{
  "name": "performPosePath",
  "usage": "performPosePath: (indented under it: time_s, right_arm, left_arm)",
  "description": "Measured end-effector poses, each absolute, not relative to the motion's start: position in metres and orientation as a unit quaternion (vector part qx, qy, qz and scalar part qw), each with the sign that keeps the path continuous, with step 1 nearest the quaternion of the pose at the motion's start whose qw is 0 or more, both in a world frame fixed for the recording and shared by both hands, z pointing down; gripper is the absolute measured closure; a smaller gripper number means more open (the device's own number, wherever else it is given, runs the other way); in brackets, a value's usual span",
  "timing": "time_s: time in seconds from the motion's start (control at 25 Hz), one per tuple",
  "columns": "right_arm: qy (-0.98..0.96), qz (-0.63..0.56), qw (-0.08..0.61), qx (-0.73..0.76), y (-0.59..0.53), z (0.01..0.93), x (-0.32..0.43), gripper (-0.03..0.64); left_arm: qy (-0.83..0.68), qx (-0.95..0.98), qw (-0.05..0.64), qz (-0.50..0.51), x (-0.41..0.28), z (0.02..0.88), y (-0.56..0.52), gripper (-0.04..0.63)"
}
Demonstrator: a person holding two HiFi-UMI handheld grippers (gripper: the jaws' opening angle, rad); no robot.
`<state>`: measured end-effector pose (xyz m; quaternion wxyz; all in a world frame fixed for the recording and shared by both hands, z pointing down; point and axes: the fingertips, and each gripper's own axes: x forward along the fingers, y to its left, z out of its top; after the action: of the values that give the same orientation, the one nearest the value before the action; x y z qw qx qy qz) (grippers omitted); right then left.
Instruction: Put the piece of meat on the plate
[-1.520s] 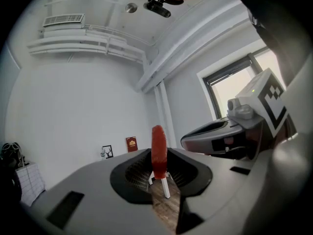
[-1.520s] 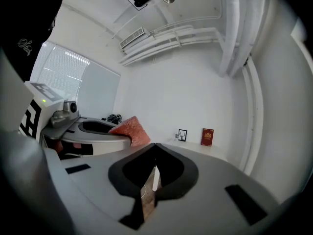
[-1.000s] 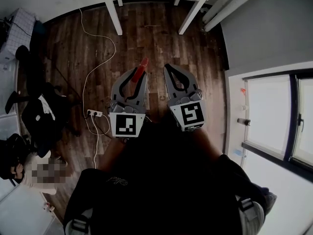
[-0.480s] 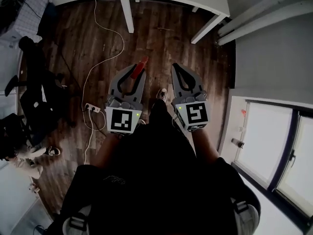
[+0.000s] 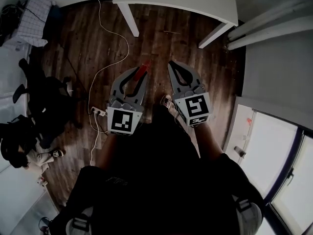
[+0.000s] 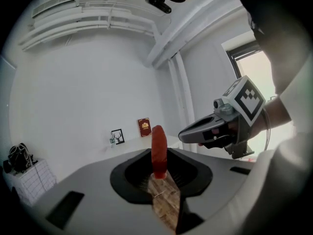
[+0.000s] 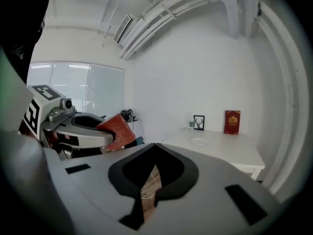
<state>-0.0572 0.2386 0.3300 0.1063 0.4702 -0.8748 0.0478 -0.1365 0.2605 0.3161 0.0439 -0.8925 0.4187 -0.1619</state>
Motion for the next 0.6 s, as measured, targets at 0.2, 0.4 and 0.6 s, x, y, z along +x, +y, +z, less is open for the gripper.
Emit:
performPosePath:
  time_s: [0.2,0.4,0.6]
  right_arm:
    - [-0.878,0.047,0.104,0.465,0.202,0.333,-0.037,0.595]
    - [-0.883,0.038,0.111,0.455,0.171,0.333,-0.039,0.595]
    - [-0.882,0.022,0.140,0.449,0.125,0.344,-0.056,0.595]
  left_arm:
    - [0.413,-0.884,0.071,-0.205,-0.117,0.326,0.220,0.508]
    - [0.394,-0.873,0.116,-0.264,-0.114,0.332,0.177,0.506]
    - [0.372,-0.878,0.138,-0.267,-0.121,0.342,0.121,0.508]
